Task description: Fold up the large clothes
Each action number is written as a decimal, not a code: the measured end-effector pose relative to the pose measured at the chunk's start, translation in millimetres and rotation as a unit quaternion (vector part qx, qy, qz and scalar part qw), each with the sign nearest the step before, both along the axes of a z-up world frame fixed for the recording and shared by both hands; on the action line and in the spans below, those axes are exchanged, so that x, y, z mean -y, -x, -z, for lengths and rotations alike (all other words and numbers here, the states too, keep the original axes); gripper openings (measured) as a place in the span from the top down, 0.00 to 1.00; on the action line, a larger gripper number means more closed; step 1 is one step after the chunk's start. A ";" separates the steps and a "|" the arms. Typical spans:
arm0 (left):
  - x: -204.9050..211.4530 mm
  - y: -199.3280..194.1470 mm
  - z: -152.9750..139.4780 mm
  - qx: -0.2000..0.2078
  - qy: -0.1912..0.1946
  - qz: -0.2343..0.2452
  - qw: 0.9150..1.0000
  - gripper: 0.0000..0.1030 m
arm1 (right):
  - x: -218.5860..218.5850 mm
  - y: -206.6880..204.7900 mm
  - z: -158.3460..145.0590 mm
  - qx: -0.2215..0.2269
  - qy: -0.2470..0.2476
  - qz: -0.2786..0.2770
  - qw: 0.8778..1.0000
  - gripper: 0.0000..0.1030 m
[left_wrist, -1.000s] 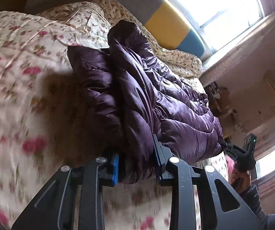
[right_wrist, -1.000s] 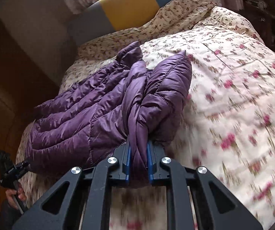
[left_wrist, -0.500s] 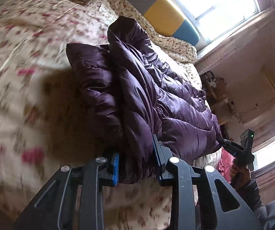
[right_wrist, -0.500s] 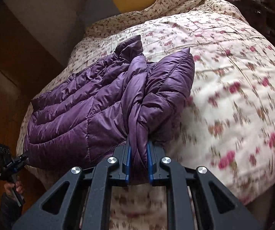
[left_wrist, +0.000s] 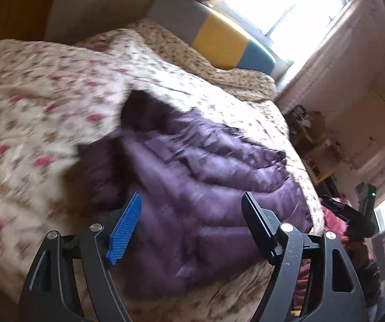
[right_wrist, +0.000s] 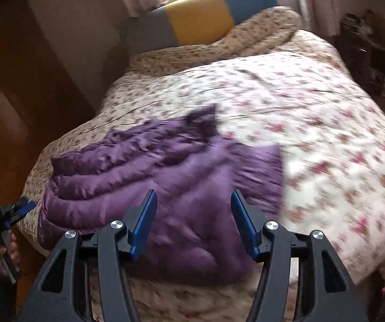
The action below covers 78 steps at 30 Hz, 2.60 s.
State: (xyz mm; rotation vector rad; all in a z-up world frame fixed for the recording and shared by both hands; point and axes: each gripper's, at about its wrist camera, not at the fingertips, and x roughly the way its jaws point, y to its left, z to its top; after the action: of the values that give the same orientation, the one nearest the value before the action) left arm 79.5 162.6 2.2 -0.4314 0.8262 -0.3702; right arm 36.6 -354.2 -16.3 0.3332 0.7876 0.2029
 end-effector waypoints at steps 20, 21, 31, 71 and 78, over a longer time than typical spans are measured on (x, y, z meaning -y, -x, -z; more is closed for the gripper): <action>107.0 -118.8 52.4 -0.062 -0.082 0.038 0.994 0.69 | -155.7 -144.7 47.0 -0.048 0.081 -0.065 0.993 0.95; 107.3 -117.4 53.0 -0.060 -0.083 0.041 0.994 0.73 | -155.8 -144.9 47.2 -0.047 0.080 -0.065 0.994 0.99; 102.4 -121.0 22.7 -0.010 -0.080 0.039 0.996 0.99 | -160.2 -130.9 1.5 0.032 0.095 -0.040 0.994 1.00; 96.6 -141.6 72.2 -0.012 -0.091 -0.024 0.995 0.74 | -162.6 -174.6 72.0 -0.030 0.095 -0.023 0.995 0.97; 101.5 -115.9 48.8 0.025 -0.115 -0.035 0.992 0.43 | -166.2 -159.3 50.6 -0.009 0.106 -0.015 0.994 0.63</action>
State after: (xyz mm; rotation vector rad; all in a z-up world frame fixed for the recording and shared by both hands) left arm 195.3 61.0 -46.6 -0.2350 0.7925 -0.2170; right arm 195.9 -188.0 -66.9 0.1232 0.8236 0.1441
